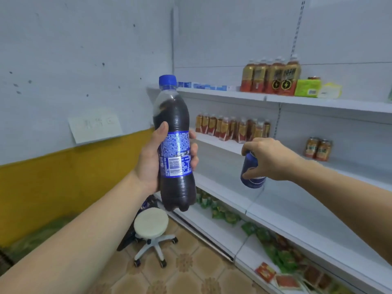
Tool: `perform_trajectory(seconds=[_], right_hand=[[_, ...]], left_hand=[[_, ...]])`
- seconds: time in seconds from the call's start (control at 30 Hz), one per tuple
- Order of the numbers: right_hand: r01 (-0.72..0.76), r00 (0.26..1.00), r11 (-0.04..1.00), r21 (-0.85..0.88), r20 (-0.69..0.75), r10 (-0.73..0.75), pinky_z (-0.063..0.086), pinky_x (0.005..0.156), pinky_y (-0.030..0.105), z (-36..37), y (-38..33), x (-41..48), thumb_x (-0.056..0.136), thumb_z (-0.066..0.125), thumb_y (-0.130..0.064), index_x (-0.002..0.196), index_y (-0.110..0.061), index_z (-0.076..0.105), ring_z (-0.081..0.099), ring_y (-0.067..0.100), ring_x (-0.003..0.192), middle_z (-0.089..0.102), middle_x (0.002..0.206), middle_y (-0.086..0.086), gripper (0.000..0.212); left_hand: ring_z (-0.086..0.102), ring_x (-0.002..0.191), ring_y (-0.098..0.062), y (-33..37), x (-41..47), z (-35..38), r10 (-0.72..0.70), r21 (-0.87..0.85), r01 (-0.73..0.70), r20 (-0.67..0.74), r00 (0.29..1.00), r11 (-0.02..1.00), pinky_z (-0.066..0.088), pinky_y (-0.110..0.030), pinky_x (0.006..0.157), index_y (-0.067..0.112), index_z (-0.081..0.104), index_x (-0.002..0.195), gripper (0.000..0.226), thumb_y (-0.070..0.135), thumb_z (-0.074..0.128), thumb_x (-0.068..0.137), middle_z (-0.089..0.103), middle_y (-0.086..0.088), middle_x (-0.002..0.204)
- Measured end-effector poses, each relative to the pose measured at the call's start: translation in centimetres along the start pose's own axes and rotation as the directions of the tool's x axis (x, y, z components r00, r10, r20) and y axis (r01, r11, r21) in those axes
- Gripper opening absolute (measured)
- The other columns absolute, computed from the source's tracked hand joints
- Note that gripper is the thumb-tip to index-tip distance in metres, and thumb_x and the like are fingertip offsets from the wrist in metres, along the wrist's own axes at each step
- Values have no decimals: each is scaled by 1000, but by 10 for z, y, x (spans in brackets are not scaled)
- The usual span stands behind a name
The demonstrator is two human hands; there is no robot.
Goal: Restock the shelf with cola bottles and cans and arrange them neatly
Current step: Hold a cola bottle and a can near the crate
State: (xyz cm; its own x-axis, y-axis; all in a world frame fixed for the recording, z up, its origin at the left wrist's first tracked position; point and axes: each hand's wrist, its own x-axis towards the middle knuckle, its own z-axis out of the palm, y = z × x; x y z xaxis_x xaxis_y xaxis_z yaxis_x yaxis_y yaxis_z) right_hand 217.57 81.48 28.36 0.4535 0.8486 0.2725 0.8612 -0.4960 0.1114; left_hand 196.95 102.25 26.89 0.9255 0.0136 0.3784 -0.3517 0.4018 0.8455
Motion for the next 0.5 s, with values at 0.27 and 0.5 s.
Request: perform_trajectory(seconds=[0.27,0.5], right_hand=[[137,981,980,-146,157,-114,46,68,24,52,46,157,75,82,-50,116,-26,56,53,16,88,54,103,-7,54],[221,974,974,-49,57,-218,50,71,28,80,22,299,75,83,-48,110,-27,55,55,18,91,59,105,-4,50]], left_hand=[[62,65,-24,11,57,-120,22,-21,-24,-98,995,999,50,-32,64,6,57,107,65,60,77,75,62,-10,80],[63,67,-22,33,125,-227,69,9,-68,-125,990,998,53,-32,67,8,58,106,63,59,77,74,64,-8,82]])
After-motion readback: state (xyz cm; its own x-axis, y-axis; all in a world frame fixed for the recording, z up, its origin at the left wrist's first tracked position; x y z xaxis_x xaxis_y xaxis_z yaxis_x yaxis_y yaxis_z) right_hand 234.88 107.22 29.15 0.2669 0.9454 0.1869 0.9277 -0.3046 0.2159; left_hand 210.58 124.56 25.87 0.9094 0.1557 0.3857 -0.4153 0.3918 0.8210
